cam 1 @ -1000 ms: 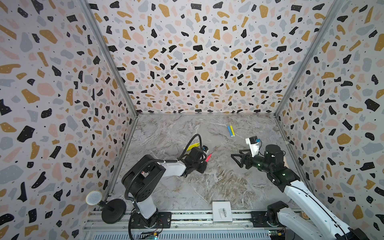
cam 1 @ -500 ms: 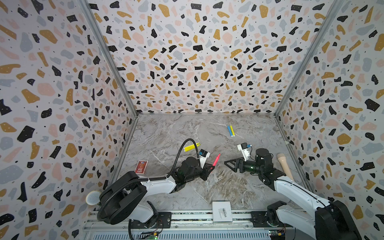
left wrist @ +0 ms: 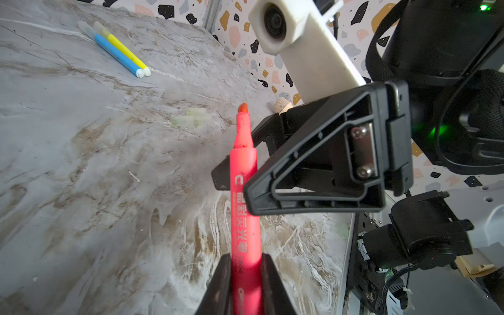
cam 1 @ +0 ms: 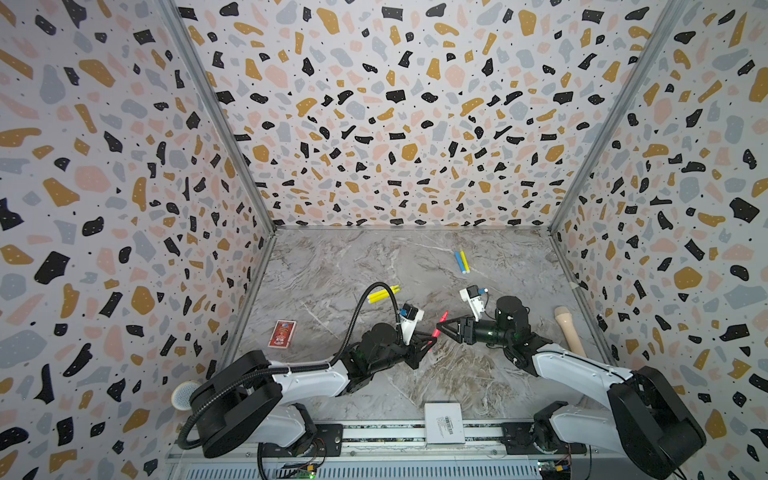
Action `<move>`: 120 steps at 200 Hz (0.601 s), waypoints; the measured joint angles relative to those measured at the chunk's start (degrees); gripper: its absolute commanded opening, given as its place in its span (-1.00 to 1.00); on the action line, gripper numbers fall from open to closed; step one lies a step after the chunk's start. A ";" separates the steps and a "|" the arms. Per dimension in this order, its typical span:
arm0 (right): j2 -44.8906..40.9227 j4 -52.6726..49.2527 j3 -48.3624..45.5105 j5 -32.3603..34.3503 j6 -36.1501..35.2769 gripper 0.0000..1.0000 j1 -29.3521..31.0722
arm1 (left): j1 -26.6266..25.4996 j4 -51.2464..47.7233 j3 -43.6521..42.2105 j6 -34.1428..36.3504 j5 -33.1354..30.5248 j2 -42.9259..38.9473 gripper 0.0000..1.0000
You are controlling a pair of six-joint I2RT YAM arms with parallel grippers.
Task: Insert the pens into the pen caps
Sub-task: 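Bring the right gripper to the pink highlighter tip and close on it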
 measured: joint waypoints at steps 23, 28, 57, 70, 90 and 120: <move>1.46 1.14 0.79 0.02 0.48 -0.38 1.05 | -0.39 0.52 -0.37 -0.33 -0.02 0.15 -0.64; 1.70 1.40 0.85 -0.11 0.83 -0.50 1.16 | -0.46 0.55 -0.37 -0.37 -0.02 0.22 -0.64; 1.81 2.27 1.14 -0.66 1.27 -0.95 1.66 | -0.74 0.70 -0.52 -0.39 -0.70 0.87 -0.56; 1.79 2.29 1.14 -0.63 1.33 -0.98 1.62 | -0.74 0.79 -0.52 -0.35 -0.79 0.87 -0.42; 1.75 2.12 1.14 -0.13 1.27 -0.98 1.62 | -0.81 0.33 -0.37 -0.28 -0.66 0.90 -0.24; 1.75 1.70 1.14 0.24 1.01 -0.98 1.62 | -0.85 -0.15 -0.24 -0.17 -0.66 1.27 -0.20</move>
